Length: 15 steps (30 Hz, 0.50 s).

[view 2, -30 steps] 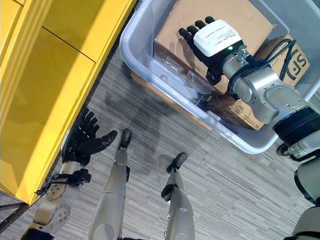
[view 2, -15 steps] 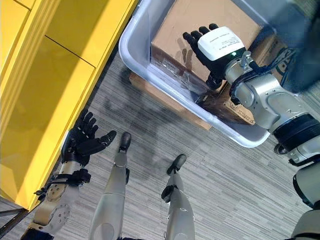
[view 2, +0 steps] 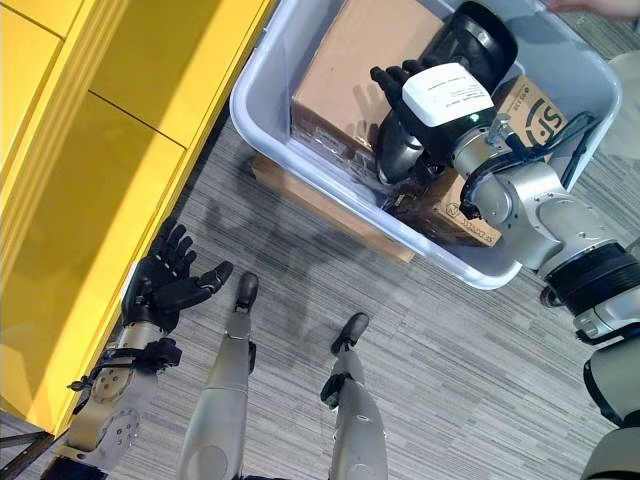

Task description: Move parts from the plastic box to the shelf.

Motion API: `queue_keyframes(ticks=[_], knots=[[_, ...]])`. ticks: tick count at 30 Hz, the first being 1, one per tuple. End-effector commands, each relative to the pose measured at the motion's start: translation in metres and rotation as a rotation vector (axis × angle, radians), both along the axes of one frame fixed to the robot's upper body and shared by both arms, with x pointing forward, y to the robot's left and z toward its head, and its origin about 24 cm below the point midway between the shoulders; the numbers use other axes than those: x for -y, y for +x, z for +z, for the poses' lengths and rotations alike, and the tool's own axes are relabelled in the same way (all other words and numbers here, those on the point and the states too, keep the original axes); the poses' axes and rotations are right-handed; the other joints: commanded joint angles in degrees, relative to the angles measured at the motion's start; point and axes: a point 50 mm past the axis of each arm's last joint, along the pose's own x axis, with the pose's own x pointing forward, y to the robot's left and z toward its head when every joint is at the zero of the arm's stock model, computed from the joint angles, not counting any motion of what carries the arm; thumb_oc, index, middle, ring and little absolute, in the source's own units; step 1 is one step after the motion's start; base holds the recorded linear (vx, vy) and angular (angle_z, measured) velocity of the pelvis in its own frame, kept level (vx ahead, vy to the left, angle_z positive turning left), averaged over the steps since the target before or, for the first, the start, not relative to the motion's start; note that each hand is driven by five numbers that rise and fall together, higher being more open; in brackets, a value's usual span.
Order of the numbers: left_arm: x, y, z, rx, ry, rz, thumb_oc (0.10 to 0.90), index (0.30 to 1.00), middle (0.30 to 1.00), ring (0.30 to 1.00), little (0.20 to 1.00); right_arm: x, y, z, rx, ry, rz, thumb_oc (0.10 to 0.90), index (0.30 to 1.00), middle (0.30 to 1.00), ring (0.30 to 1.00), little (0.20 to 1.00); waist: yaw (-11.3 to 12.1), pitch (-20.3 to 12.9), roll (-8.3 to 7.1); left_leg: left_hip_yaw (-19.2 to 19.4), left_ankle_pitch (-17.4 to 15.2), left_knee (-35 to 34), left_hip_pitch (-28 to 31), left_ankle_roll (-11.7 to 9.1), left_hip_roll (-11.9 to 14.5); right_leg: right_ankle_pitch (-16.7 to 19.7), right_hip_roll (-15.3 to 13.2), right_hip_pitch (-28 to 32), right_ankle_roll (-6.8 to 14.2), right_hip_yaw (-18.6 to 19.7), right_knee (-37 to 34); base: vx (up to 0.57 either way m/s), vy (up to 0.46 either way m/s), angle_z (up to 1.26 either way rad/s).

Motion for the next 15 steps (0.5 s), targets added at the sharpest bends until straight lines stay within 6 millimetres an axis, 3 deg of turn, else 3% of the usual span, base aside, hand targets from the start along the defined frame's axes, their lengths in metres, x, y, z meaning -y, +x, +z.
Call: queue_keyframes(ticks=[1,15], knots=[[0.0012,-0.0069,0.0315,0.164,-0.001,-0.041,0.9,1.0,1.0,1.0,1.0,0.0012,-0.0199,0.0563,0.215,0.046,0.037,0.9,1.0,1.0,1.0,1.0,0.3,-0.3,-1.24,4.9,1.0,-2.6,1.3,1.4,0.6,-12.2,-1.2,14.8,3.9,1.0,2.3,-0.01,-0.001,-0.04],[-0.0006,-0.0078,0.0297,0.155,-0.006,-0.027,0.9,1.0,1.0,1.0,1.0,0.0033,-0.0194,0.052,0.223,0.119,0.044,0.9,1.0,1.0,1.0,1.0,-0.3,-0.3,-1.09,5.3,0.7,-2.3,1.9,1.7,0.8,-12.3,-1.0,14.7,3.7,1.9,2.6,0.0,-0.003,-0.02]])
